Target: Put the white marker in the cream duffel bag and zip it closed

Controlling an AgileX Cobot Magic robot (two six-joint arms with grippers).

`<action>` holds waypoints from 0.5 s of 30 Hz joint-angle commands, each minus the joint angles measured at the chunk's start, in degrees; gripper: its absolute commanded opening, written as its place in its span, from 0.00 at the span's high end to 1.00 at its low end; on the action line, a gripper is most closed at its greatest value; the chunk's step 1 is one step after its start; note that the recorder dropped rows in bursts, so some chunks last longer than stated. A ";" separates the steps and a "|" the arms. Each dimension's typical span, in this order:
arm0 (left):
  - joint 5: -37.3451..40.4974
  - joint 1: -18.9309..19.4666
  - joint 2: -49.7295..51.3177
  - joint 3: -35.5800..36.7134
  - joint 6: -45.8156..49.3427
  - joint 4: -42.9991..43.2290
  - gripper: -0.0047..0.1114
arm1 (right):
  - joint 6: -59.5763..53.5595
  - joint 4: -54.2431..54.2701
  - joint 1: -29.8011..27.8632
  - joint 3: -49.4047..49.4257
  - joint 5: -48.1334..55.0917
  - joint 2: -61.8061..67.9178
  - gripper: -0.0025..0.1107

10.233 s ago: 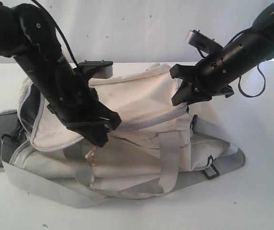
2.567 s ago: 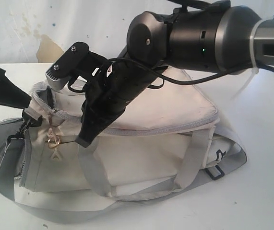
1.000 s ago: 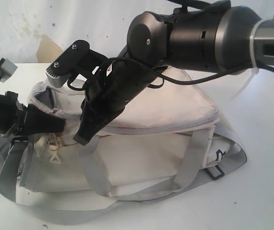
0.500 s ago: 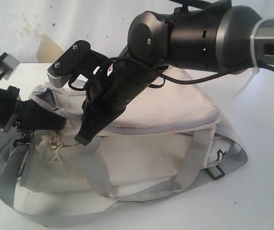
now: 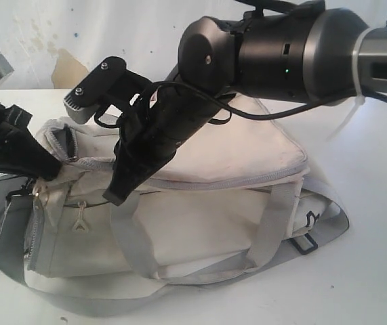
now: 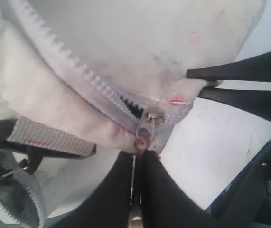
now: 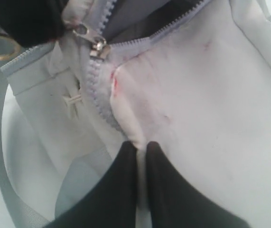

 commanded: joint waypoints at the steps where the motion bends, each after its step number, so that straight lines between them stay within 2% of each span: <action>1: 1.11 -0.12 -1.01 -2.18 -3.19 2.83 0.96 | 1.86 -1.99 -0.14 0.21 0.80 -0.23 0.98; 8: 1.11 -0.12 -1.01 -5.95 -8.15 1.60 0.96 | 3.61 -2.08 -0.14 1.20 3.09 -0.23 0.98; 15: -3.86 -0.12 -1.01 -8.23 -15.30 6.57 0.96 | 3.61 -2.08 -0.14 2.28 4.76 -0.23 0.98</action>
